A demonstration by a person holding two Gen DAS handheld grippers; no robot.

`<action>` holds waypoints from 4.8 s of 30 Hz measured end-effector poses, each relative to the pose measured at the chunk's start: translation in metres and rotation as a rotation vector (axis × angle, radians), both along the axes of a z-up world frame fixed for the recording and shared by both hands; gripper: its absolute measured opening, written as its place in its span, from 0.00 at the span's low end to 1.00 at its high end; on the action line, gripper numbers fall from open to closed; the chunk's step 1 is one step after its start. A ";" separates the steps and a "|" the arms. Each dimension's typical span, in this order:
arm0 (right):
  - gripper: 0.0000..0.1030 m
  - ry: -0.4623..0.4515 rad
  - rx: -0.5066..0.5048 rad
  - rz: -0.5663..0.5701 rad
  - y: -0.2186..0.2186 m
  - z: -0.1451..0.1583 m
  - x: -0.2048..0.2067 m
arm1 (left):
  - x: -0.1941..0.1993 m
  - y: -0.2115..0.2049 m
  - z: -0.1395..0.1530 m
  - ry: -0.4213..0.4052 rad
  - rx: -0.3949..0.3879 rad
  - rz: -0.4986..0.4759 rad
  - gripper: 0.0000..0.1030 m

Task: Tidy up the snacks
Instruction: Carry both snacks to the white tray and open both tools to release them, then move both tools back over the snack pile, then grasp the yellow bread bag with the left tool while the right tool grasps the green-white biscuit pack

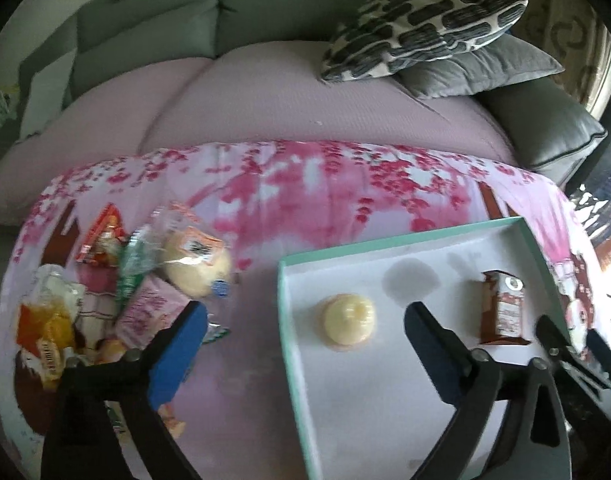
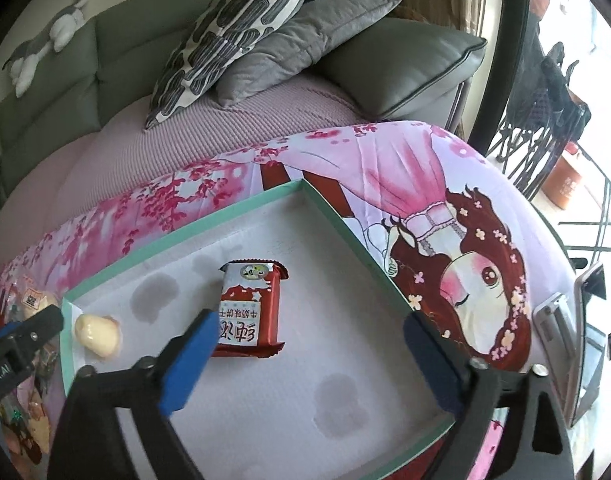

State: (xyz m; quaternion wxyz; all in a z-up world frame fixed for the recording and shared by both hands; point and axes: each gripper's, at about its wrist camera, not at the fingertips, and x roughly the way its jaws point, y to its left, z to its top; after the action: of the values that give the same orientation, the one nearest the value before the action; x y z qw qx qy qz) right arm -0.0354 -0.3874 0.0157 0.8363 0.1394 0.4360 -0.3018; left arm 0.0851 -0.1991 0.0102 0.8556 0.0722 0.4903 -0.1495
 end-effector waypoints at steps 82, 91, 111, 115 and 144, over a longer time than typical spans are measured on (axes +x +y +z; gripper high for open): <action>0.84 0.069 0.112 0.753 0.294 -0.049 0.068 | -0.008 0.286 -0.028 0.116 -0.112 0.456 1.00; 0.71 0.076 0.131 0.787 0.302 -0.052 0.075 | 0.005 0.293 -0.031 0.110 -0.138 0.464 1.00; 0.45 0.017 0.287 0.883 0.320 -0.027 0.075 | 0.009 0.301 -0.032 0.125 -0.213 0.416 0.99; 0.45 0.024 0.283 0.861 0.321 -0.032 0.085 | 0.013 0.301 -0.036 0.140 -0.241 0.401 0.92; 0.28 0.054 0.401 0.870 0.335 -0.062 0.105 | 0.028 0.285 -0.076 0.211 -0.245 0.381 0.48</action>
State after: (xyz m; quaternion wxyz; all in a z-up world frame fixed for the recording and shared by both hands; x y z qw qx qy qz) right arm 0.0692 -0.0521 -0.0463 0.8299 0.0947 0.5251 0.1630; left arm 0.1130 0.0862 -0.0653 0.8149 -0.1418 0.5598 -0.0502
